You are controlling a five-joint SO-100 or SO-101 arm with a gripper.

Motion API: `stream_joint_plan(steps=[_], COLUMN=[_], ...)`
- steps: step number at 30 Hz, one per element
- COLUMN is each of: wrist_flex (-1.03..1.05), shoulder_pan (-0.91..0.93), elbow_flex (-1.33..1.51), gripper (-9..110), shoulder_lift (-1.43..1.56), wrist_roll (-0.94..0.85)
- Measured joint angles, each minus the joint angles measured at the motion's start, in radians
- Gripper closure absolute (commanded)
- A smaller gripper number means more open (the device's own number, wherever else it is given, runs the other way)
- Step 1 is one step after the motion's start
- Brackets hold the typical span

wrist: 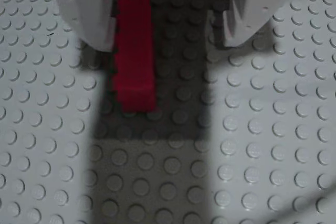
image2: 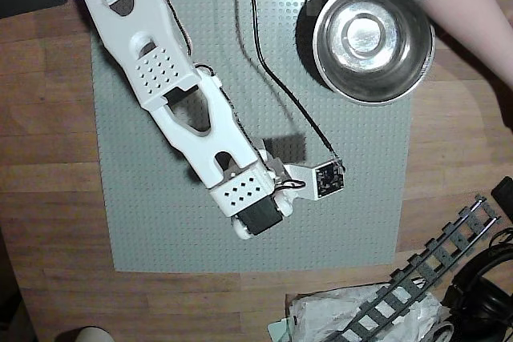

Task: Grasp a lego block and put it in the bin.

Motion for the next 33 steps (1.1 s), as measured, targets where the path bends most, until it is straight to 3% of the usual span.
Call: stream_joint_plan(steps=[3, 8, 17, 25, 33], wrist_flex=[0.000, 0.005, 0.017, 0.152, 0.163], shoulder_pan=[0.002, -0.002, -0.002, -0.002, -0.054], elbow_flex=[0.000, 0.000, -0.011, -0.183, -0.094], gripper=[86, 102, 102, 102, 102], shoulder_lift=[0.000, 0.000, -0.008, -0.021, 0.198], wrist_roll=[0.000, 0.000, 0.000, 0.000, 0.000])
